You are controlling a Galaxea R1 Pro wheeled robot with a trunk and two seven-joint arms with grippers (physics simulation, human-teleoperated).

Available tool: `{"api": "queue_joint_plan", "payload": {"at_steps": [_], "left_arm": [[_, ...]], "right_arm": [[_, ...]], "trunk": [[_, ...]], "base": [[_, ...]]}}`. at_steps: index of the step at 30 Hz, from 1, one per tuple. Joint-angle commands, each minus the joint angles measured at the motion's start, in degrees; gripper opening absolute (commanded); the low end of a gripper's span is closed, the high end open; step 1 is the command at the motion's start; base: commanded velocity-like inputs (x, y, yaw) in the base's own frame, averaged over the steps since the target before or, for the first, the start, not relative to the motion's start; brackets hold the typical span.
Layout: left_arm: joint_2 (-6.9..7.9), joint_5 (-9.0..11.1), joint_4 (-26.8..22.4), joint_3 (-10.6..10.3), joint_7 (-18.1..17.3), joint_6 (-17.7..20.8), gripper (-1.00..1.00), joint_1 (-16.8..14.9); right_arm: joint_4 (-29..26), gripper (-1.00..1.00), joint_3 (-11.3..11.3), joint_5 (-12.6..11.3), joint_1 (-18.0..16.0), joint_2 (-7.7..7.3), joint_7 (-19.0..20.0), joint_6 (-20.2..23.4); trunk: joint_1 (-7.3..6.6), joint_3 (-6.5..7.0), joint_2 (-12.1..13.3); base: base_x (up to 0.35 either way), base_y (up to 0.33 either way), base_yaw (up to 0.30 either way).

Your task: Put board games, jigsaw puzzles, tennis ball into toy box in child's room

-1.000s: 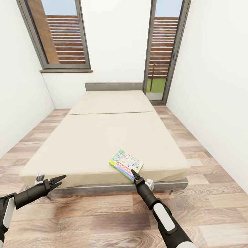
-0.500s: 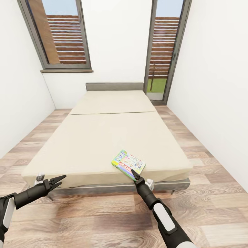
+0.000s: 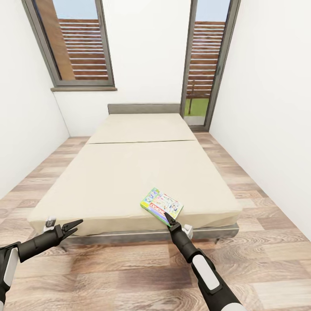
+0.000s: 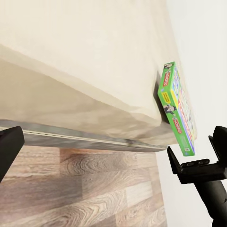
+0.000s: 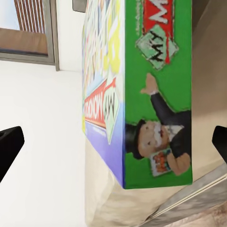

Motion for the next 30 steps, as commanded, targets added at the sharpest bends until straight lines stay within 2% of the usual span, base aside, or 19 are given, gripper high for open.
{"api": "queue_joint_plan", "payload": {"at_steps": [1, 16, 30], "left_arm": [[0.0, 0.1, 0.0, 0.0, -0.1, 0.4, 1.0, 0.0], [0.0, 0.1, 0.0, 0.0, -0.1, 0.4, 1.0, 0.0], [0.0, 0.1, 0.0, 0.0, -0.1, 0.3, 1.0, 0.0]], "right_arm": [[0.0, 1.0, 0.0, -0.6, 0.0, 0.0, 0.1, 0.4], [0.0, 1.0, 0.0, -0.6, 0.0, 0.0, 0.1, 0.4], [0.0, 1.0, 0.0, -0.6, 0.0, 0.0, 0.1, 0.5]], "trunk": [[-0.01, -0.05, 0.0], [-0.01, -0.05, 0.0], [-0.01, -0.05, 0.0]], "base": [[0.0, 0.0, 0.0], [0.0, -0.07, 0.0], [0.0, -0.011, 0.0]]}}
